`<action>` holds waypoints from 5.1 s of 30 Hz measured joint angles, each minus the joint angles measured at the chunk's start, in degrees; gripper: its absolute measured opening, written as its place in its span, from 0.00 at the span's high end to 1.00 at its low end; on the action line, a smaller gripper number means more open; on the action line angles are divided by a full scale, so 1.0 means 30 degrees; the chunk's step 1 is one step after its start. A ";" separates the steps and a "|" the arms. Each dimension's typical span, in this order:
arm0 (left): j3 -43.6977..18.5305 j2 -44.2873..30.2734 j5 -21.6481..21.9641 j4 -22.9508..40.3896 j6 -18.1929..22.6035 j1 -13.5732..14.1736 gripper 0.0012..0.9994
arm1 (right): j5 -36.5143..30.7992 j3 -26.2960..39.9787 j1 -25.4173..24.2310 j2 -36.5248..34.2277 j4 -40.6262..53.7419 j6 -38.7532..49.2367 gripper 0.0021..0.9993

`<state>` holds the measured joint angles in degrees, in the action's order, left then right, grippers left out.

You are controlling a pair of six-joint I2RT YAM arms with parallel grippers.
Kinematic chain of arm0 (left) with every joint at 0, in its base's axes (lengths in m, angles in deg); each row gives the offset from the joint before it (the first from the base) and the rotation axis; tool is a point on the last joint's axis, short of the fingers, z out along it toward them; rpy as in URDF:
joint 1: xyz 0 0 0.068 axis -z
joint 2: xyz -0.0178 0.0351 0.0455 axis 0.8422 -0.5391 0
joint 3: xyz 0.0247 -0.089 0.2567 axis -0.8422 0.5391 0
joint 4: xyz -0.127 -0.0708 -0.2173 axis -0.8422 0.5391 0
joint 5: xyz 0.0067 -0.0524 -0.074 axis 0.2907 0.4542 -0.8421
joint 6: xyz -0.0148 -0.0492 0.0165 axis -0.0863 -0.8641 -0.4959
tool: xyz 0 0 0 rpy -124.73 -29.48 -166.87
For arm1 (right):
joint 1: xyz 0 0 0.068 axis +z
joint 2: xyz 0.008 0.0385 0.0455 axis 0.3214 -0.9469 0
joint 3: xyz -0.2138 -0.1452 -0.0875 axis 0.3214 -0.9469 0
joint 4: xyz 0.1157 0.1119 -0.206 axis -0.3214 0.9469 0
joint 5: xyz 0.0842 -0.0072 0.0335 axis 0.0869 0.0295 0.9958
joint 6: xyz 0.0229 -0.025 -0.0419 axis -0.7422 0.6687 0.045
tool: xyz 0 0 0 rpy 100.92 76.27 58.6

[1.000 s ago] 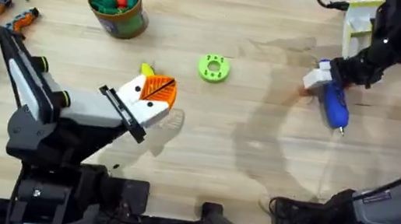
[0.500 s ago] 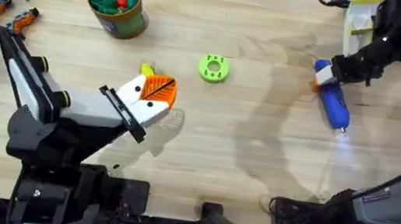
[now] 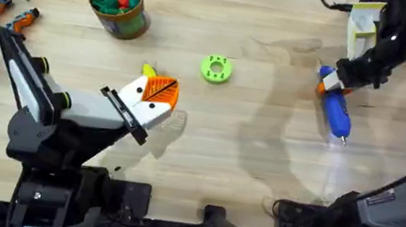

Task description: Pick up the gripper from the table and insert it into the empty holder that is missing its gripper. Then pick up a screw, insert it into the mounting hole, and use the screwdriver to tighten it. Finally, clean up the table by picking up the vegetable and placing it into the bucket.

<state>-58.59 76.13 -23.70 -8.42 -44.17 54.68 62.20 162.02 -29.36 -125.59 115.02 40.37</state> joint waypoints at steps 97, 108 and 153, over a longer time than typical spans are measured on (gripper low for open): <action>0.0000 0.0000 -0.0015 0.0000 0.0006 0.0000 0.99 | 1.2431 -0.6978 1.9540 0.7832 -3.4151 -0.7480 0.97; 0.0000 0.0000 -0.0015 0.0000 0.0006 0.0000 0.99 | 1.2218 -0.6978 1.9533 0.7832 -3.3554 -0.7484 0.97; 0.0000 -0.0005 -0.0015 0.0000 0.0006 0.0000 0.99 | 1.2073 -0.6978 1.9664 0.7562 -3.3493 -0.7642 0.97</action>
<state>-58.59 76.12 -23.74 -8.42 -44.15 54.68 98.42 141.09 29.63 -102.90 14.54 17.45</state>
